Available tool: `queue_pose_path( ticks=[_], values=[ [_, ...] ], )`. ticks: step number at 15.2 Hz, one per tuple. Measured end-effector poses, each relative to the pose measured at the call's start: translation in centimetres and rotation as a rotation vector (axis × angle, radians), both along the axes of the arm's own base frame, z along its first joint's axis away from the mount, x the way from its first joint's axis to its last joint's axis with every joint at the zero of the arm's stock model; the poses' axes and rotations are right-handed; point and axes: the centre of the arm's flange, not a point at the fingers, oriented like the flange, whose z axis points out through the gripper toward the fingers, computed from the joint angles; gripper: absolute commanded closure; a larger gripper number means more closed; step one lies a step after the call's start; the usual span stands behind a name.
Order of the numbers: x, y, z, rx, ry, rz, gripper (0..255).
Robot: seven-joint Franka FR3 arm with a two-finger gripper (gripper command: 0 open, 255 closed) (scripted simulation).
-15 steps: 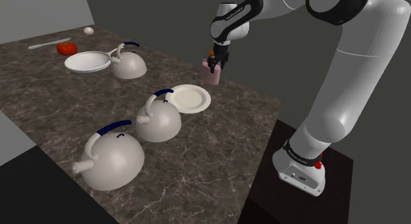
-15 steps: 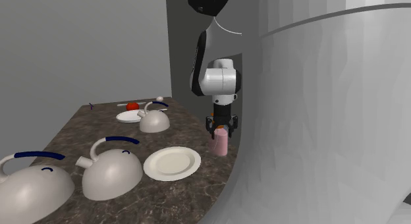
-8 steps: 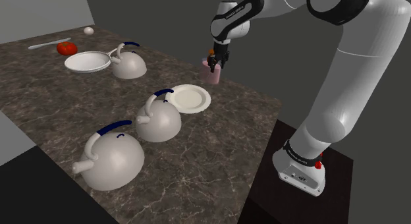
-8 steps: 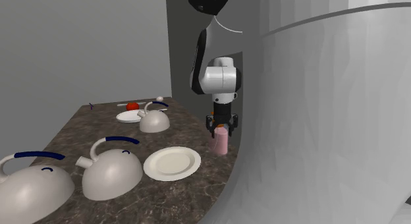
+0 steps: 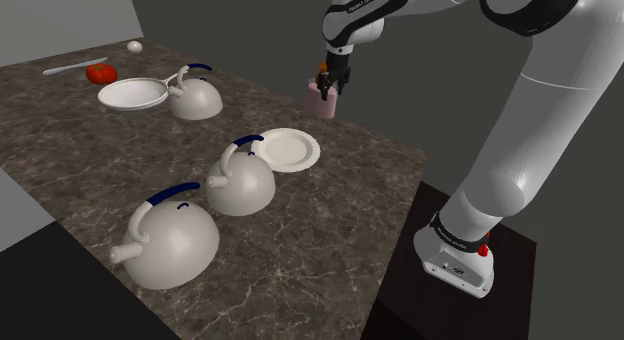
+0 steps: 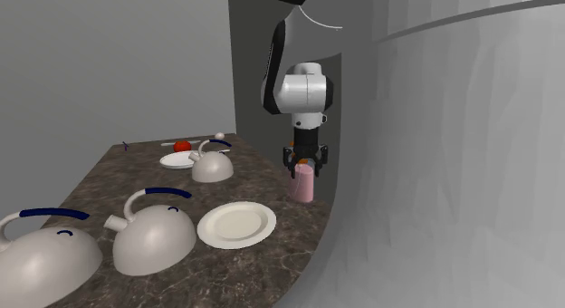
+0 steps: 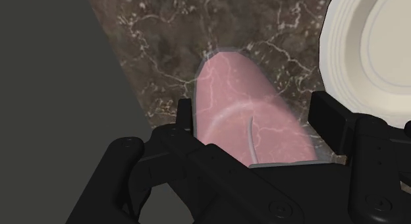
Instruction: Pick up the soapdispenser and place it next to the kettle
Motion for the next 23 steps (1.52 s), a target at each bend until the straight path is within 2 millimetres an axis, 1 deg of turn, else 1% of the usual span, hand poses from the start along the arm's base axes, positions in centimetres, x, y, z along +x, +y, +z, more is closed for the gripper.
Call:
queue_pose_path(
  ticks=[23],
  values=[
    [0.2, 0.0, 12.1, 0.0, 0.0, 0.0, 255]
  ],
)
